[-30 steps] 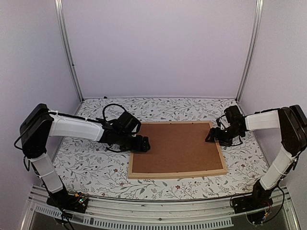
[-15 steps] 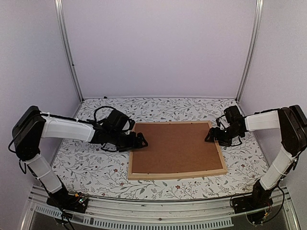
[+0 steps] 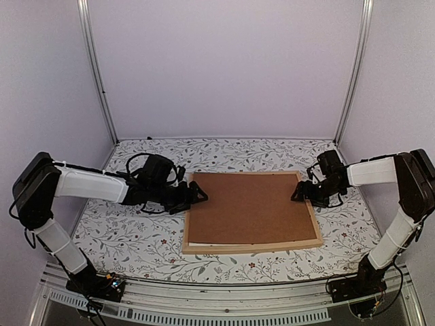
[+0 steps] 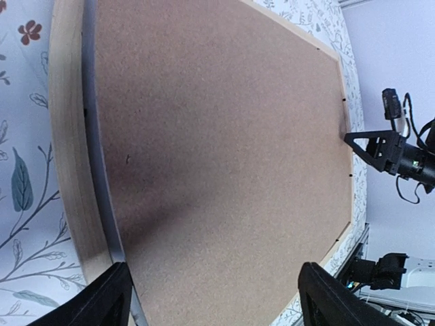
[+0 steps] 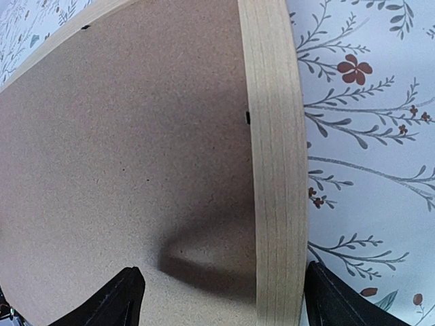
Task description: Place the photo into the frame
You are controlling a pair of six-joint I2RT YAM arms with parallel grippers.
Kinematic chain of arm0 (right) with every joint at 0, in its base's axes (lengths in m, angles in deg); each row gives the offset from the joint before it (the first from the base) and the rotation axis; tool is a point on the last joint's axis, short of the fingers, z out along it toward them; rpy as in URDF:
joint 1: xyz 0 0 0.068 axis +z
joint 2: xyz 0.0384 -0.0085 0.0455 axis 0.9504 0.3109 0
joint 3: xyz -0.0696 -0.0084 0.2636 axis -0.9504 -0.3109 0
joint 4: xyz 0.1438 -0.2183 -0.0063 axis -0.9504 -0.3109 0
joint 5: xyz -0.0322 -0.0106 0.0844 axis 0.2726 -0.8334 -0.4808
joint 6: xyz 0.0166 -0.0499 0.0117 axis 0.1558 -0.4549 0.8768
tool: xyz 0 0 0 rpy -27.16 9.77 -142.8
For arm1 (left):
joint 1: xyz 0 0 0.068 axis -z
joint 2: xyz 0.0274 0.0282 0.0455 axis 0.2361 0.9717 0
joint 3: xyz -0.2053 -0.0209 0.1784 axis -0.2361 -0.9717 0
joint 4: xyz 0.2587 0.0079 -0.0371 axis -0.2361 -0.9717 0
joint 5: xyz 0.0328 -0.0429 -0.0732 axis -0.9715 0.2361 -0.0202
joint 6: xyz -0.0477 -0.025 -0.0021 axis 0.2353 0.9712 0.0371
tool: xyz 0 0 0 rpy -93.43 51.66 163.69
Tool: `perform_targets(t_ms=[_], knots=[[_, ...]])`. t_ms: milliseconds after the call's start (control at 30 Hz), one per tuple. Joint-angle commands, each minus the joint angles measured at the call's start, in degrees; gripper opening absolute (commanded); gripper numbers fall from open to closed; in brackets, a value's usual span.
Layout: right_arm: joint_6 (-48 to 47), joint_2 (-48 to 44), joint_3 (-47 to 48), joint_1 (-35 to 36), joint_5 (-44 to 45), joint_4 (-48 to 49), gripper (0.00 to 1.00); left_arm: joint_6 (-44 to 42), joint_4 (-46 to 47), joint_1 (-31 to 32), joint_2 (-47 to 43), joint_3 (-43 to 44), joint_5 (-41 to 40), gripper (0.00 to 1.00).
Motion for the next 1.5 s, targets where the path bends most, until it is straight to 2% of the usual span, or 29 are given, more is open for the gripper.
perform_targets(t_ms=[0,833,1467], knots=[[1.2,-1.2,-0.5,3.5,-10.0,1.0,0.84,2.5,19.3,2.2,-2.9,2.1,11.5,0.86],[0.5,-3.0,1.6,3.4,-10.0,-1.1,0.85,2.0,25.0,2.3,-4.8,2.5,14.5,0.82],[2.8,-4.8,2.0,-0.3,-18.1,0.9,0.85,-1.2,24.7,2.9,-2.5,6.5,16.3,0.8]])
